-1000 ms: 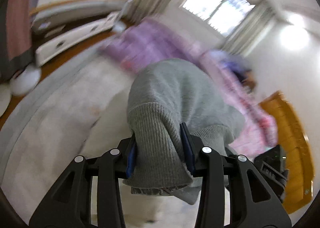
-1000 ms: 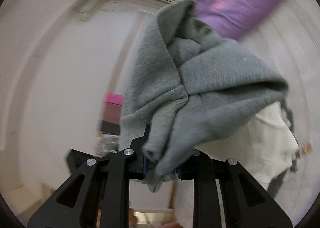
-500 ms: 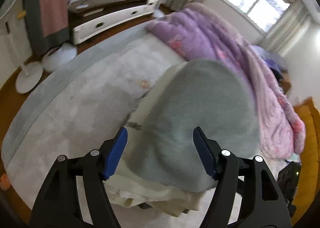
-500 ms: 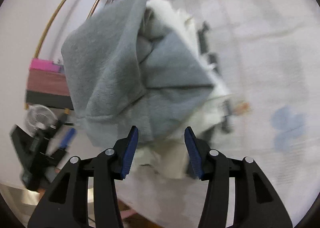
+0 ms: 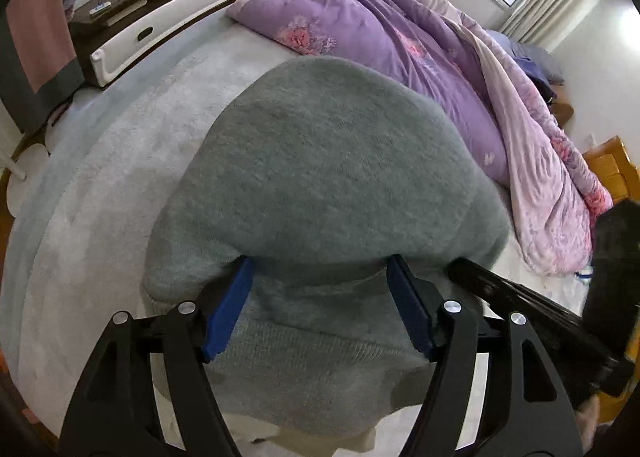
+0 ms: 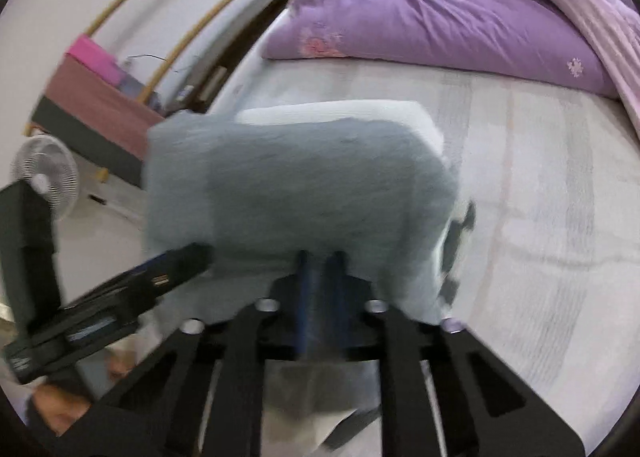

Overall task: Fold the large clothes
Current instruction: 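Lower the hoodie onto the stack and open both grippers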

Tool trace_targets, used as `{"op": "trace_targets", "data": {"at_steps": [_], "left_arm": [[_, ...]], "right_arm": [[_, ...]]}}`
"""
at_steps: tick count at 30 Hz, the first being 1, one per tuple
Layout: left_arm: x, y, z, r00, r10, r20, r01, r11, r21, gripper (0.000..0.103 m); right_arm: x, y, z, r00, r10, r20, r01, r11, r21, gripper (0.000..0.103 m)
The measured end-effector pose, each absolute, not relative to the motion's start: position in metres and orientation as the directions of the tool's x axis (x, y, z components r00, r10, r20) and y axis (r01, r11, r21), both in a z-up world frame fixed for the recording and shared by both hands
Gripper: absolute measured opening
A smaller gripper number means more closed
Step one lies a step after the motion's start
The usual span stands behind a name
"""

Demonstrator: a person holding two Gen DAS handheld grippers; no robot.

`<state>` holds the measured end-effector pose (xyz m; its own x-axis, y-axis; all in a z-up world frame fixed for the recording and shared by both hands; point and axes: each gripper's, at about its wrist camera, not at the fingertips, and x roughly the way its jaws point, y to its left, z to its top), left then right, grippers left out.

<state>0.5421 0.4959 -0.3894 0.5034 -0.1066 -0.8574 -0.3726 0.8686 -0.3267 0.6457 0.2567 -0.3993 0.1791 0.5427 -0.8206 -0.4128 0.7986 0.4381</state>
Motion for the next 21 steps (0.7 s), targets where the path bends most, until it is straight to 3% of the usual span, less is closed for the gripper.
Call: {"op": "trace_targets", "data": {"at_steps": [5, 9, 13, 14, 19, 21], "left_arm": [[0.561, 0.494, -0.391, 0.512, -0.125, -0.850, -0.328, 0.886, -0.328, 0.072], [0.560, 0.497, -0.392, 0.511, -0.140, -0.848, -0.339, 0.874, -0.349, 0.082], [0.555, 0.499, -0.392, 0.521, -0.151, -0.840, -0.333, 0.870, -0.363, 0.082], [0.555, 0.499, -0.391, 0.524, -0.155, -0.837, -0.333, 0.868, -0.369, 0.082], [0.545, 0.497, -0.383, 0.530, -0.170, -0.831, -0.319, 0.868, -0.381, 0.082], [0.535, 0.496, -0.379, 0.532, -0.166, -0.830, -0.318, 0.869, -0.378, 0.082]], "right_arm": [[0.661, 0.262, -0.414, 0.226, 0.481, -0.847, -0.406, 0.837, 0.367, 0.000], [0.643, 0.240, -0.390, 0.200, 0.547, -0.813, -0.369, 0.811, 0.455, 0.005], [0.597, 0.210, -0.379, 0.163, 0.599, -0.784, -0.290, 0.789, 0.542, 0.034], [0.588, 0.207, -0.383, 0.141, 0.615, -0.776, -0.275, 0.777, 0.566, 0.036], [0.573, 0.222, -0.414, 0.051, 0.633, -0.772, -0.255, 0.756, 0.603, 0.036], [0.573, 0.228, -0.422, 0.028, 0.639, -0.769, -0.264, 0.747, 0.611, 0.026]]}}
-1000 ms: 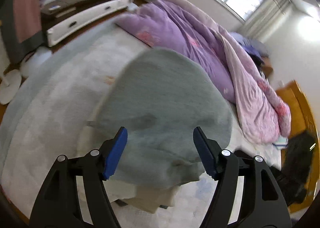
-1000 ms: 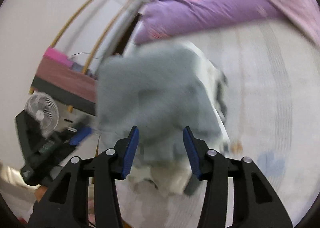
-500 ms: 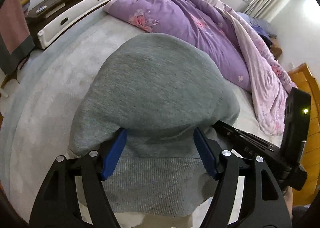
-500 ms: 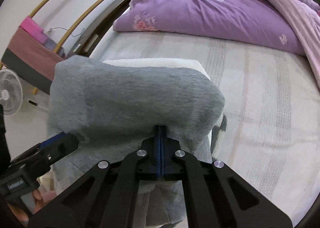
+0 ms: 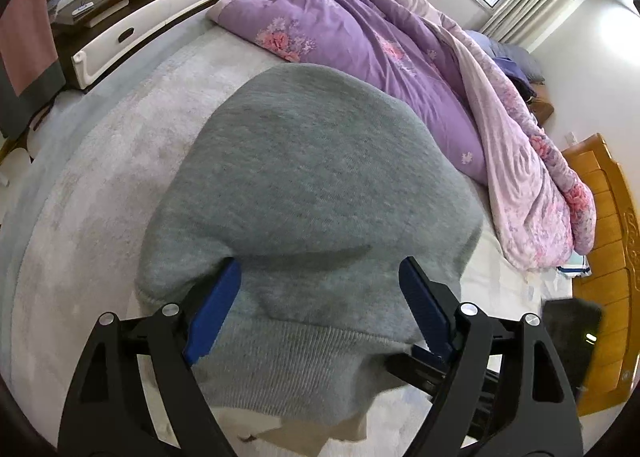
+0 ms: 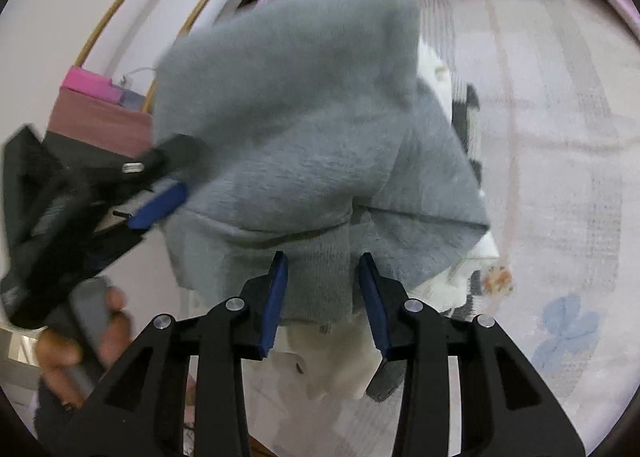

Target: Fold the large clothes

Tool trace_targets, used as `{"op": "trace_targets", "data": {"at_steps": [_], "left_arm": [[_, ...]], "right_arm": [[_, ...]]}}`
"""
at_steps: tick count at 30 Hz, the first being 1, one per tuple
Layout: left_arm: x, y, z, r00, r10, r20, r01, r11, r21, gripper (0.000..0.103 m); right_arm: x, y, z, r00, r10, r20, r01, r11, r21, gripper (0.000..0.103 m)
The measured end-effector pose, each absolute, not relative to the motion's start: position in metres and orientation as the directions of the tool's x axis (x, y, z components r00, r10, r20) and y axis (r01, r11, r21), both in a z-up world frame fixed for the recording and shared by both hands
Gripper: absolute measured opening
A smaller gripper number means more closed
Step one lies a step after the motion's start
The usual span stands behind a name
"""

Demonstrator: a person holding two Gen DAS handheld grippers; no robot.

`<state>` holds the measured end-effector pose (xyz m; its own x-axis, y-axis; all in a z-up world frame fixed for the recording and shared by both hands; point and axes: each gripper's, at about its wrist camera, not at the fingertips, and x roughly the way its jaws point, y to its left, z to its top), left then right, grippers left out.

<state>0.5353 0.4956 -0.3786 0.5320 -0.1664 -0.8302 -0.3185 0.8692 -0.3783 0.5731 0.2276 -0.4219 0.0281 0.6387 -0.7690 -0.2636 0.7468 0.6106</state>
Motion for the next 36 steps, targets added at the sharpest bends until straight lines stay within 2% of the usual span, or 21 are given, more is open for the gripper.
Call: {"op": "trace_targets", "data": {"at_steps": [1, 2, 7, 9, 12, 16, 18, 19, 22, 26, 28, 36], "left_arm": [[0.533, 0.495, -0.377, 0.530, -0.161, -0.832, -0.321, 0.871, -0.373, 0.082], [0.529, 0.495, -0.375, 0.530, -0.156, -0.833, -0.322, 0.872, -0.368, 0.082], [0.504, 0.490, -0.371, 0.521, -0.124, -0.845, -0.322, 0.888, -0.329, 0.083], [0.496, 0.483, -0.375, 0.494, -0.090, -0.865, -0.318, 0.907, -0.275, 0.083], [0.490, 0.479, -0.382, 0.462, -0.089, -0.882, -0.319, 0.911, -0.259, 0.083], [0.479, 0.471, -0.376, 0.457, -0.051, -0.888, -0.314, 0.925, -0.215, 0.084], [0.476, 0.463, -0.369, 0.460, -0.031, -0.888, -0.303, 0.934, -0.190, 0.084], [0.474, 0.459, -0.366, 0.464, -0.026, -0.886, -0.298, 0.937, -0.183, 0.086], [0.467, 0.445, -0.351, 0.475, -0.004, -0.880, -0.283, 0.946, -0.157, 0.088], [0.460, 0.425, -0.329, 0.486, 0.017, -0.874, -0.255, 0.959, -0.123, 0.089], [0.453, 0.411, -0.314, 0.488, 0.039, -0.872, -0.251, 0.963, -0.097, 0.090], [0.410, 0.353, -0.259, 0.524, 0.060, -0.850, -0.258, 0.962, -0.091, 0.090]], "right_arm": [[0.572, 0.229, -0.422, 0.024, 0.637, -0.770, -0.270, 0.746, 0.609, 0.011], [0.570, 0.228, -0.420, 0.023, 0.641, -0.767, -0.274, 0.742, 0.612, 0.008], [0.549, 0.216, -0.426, -0.020, 0.636, -0.771, -0.245, 0.745, 0.621, 0.007], [0.547, 0.215, -0.436, -0.032, 0.625, -0.780, -0.221, 0.757, 0.615, 0.008], [0.549, 0.215, -0.436, -0.023, 0.622, -0.783, -0.195, 0.765, 0.614, 0.016], [0.548, 0.207, -0.414, 0.034, 0.581, -0.813, -0.233, 0.796, 0.559, 0.032], [0.545, 0.201, -0.395, 0.082, 0.548, -0.832, -0.266, 0.817, 0.512, 0.045], [0.543, 0.197, -0.384, 0.116, 0.532, -0.839, -0.281, 0.828, 0.486, 0.059], [0.536, 0.190, -0.354, 0.185, 0.501, -0.845, -0.332, 0.842, 0.426, 0.063], [0.518, 0.174, -0.319, 0.272, 0.457, -0.847, -0.349, 0.867, 0.356, 0.083], [0.506, 0.165, -0.309, 0.300, 0.442, -0.845, -0.348, 0.876, 0.334, 0.088], [0.466, 0.114, -0.259, 0.354, 0.466, -0.811, -0.360, 0.868, 0.341, 0.089]]}}
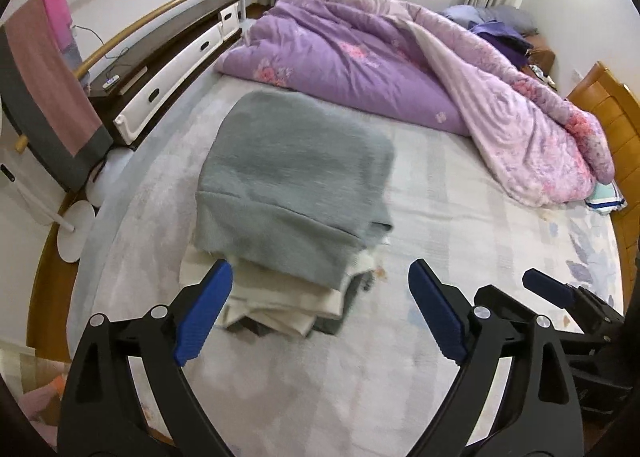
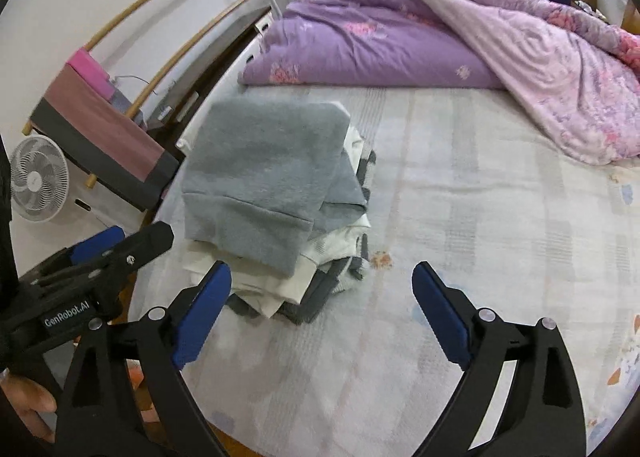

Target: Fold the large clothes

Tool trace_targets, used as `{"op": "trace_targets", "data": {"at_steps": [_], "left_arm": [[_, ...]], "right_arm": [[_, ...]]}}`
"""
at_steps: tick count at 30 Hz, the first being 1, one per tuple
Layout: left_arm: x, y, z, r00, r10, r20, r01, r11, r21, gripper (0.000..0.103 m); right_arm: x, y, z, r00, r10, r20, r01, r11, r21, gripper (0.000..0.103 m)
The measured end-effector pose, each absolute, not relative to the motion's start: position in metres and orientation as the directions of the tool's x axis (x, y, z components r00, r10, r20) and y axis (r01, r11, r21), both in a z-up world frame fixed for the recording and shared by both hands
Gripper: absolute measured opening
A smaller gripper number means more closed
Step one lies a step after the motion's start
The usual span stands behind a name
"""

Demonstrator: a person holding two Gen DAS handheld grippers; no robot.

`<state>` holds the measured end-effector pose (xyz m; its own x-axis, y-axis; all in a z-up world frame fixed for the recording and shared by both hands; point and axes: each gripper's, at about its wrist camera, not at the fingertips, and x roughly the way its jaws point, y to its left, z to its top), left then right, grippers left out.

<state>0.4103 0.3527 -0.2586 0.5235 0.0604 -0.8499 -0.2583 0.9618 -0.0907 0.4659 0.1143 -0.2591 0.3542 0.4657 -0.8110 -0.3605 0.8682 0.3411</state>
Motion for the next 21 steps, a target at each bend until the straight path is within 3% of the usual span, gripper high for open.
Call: {"op": "trace_targets", "data": {"at_steps": [21], "left_arm": [[0.203, 0.086, -0.091, 0.679, 0.196, -0.707, -0.277, 0.961, 0.000, 0.090]], "right_arm": [[0.256, -0.137, -0.088, 0.510, 0.527, -0.680, -0.464, 0.834, 0.298, 0.094]]}}
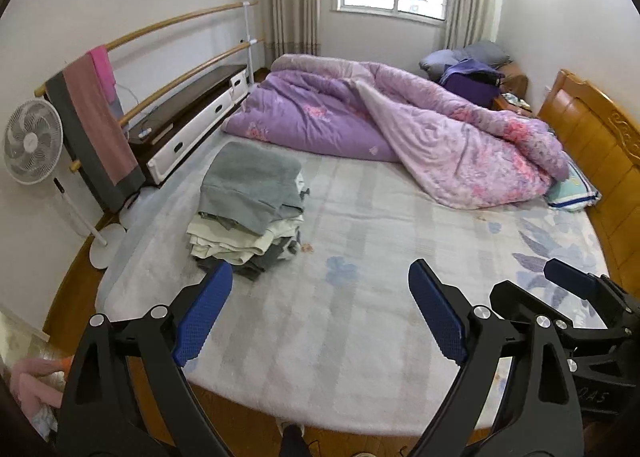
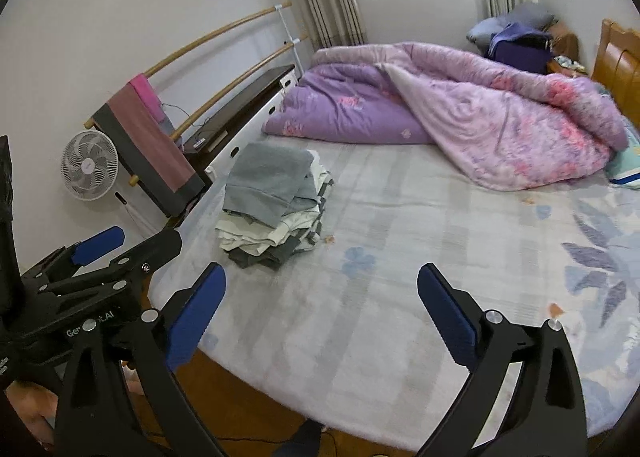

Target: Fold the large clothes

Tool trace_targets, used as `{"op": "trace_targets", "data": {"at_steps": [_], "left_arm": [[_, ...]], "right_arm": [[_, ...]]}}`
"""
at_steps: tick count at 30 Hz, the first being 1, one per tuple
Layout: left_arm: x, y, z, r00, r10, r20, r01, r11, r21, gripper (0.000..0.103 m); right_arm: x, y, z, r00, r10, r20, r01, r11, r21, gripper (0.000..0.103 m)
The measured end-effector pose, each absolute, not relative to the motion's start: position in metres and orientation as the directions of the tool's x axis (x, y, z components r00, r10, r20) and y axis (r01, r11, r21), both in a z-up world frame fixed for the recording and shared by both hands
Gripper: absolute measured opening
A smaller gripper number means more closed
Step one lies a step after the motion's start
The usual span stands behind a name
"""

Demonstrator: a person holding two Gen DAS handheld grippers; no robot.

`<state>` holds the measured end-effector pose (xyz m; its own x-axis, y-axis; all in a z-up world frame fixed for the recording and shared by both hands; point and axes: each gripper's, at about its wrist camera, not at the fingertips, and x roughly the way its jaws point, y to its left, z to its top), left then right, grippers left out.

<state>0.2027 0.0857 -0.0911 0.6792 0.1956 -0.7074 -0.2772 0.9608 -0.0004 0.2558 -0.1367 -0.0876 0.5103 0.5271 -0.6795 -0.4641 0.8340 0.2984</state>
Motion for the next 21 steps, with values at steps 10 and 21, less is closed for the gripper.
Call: {"op": "trace_targets", "data": {"at_steps": [10, 21], "left_arm": [[0.129, 0.022, -0.016, 0.757, 0.166, -0.632, -0.197, 0.980, 0.022, 0.090], [0.059, 0.024, 0.043, 0.829, 0.130, -0.544, -0.126, 0.991, 0.045, 0.090]], "right_arm": [[0.171, -0.200, -0.012, 0.603, 0.502, -0.620, -0.431, 0.859, 0.276, 0.095], [0.086, -0.203, 0.051, 0.720, 0.450, -0.528, -0.395, 0.891, 0.222, 0.095]]}}
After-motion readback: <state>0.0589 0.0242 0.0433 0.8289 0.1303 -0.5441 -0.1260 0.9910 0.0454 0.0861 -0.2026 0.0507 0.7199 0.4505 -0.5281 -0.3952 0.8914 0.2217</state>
